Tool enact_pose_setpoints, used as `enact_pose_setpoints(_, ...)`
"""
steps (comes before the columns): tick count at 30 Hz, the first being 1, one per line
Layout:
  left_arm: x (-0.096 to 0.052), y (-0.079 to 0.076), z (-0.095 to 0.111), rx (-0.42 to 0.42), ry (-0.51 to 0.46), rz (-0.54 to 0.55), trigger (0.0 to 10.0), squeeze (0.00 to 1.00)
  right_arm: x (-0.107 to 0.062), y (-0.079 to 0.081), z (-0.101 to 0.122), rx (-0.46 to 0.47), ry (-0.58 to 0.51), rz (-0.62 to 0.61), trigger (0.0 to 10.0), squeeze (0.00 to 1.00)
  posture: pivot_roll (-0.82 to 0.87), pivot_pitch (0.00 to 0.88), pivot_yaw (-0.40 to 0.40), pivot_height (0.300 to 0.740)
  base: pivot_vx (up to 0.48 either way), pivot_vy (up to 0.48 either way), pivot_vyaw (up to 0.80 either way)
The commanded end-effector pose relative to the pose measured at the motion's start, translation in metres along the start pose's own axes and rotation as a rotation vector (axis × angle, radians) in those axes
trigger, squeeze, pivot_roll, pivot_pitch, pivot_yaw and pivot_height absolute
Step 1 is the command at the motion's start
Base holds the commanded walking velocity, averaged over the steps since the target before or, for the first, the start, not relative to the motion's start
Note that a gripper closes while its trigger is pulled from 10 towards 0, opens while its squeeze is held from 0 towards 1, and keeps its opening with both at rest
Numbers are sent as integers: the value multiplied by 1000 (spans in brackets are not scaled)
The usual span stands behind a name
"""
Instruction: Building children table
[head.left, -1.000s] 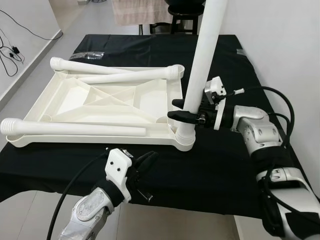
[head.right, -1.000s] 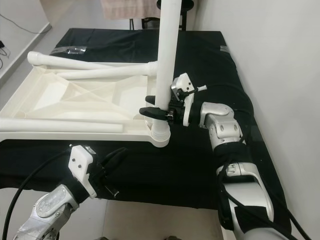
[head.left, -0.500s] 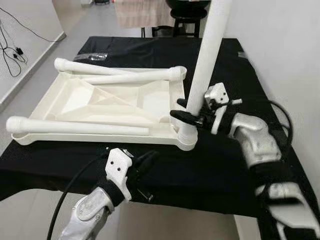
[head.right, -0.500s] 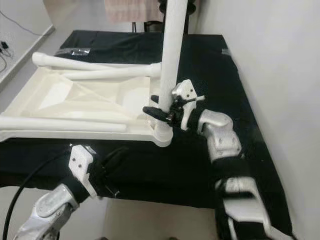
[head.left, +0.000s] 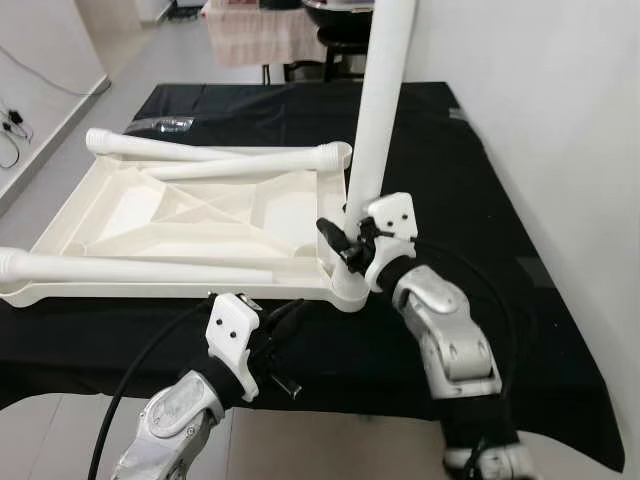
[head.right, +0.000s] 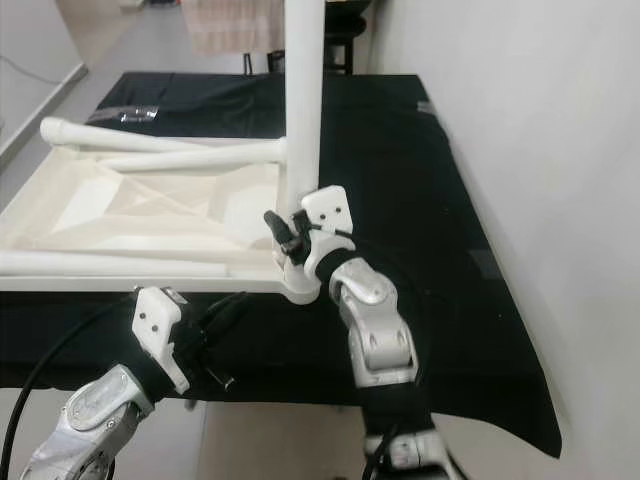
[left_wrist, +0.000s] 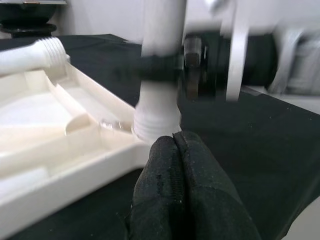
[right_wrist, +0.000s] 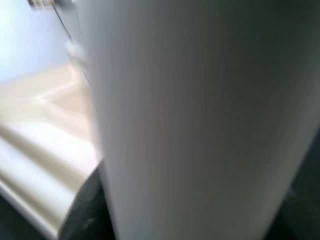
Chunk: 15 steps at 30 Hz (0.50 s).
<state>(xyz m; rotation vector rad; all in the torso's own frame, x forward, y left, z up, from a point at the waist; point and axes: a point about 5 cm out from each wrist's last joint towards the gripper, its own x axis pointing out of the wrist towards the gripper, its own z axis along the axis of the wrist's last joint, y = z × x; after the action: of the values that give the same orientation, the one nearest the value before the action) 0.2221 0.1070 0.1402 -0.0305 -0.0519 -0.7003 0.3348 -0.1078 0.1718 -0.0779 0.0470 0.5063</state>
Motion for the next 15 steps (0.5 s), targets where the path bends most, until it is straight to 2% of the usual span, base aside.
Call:
enact_pose_setpoints(1,-1,1,-3,-9,17,11,10000,0,0,-4,-9,56,45,42,10000,1000,15,138,-9,740,0,0,0)
enact_pose_setpoints(3,0,1,-4,-13,19,1,10000,0,3,-10,8,-3,-3,118,10000,1000,11,135,-9,740,0,0,0)
enact_pose_setpoints(4,0,1,-4,-13,19,1,10000,0,3,-10,8,-3,-3,118,10000,1000,11,135,-9,740,0,0,0)
enact_pose_setpoints(5,1,0,-4,-16,20,-4,10000,0,4,-18,22,-61,-41,250,10000,0,12,132,-12,740,0,0,0)
enact_pose_setpoints(6,1,0,-4,-16,20,-4,10000,0,4,-18,22,-61,-41,250,10000,0,12,132,-12,740,0,0,0)
enact_pose_setpoints(8,1,0,-4,-17,20,-5,10000,0,3,-23,29,-93,-53,331,10000,0,15,130,-13,740,0,0,0)
enact_pose_setpoints(10,1,0,-4,-17,20,-5,10000,0,3,-23,29,-93,-53,331,10000,0,15,130,-13,740,0,0,0)
enact_pose_setpoints(13,2,-1,-5,-17,19,-2,10000,0,8,-37,41,-111,-51,467,10000,0,19,129,-17,740,0,0,0)
enact_pose_setpoints(15,2,-1,-5,-16,19,1,10000,0,10,-41,44,-125,-51,494,10000,0,25,126,-23,740,0,0,0)
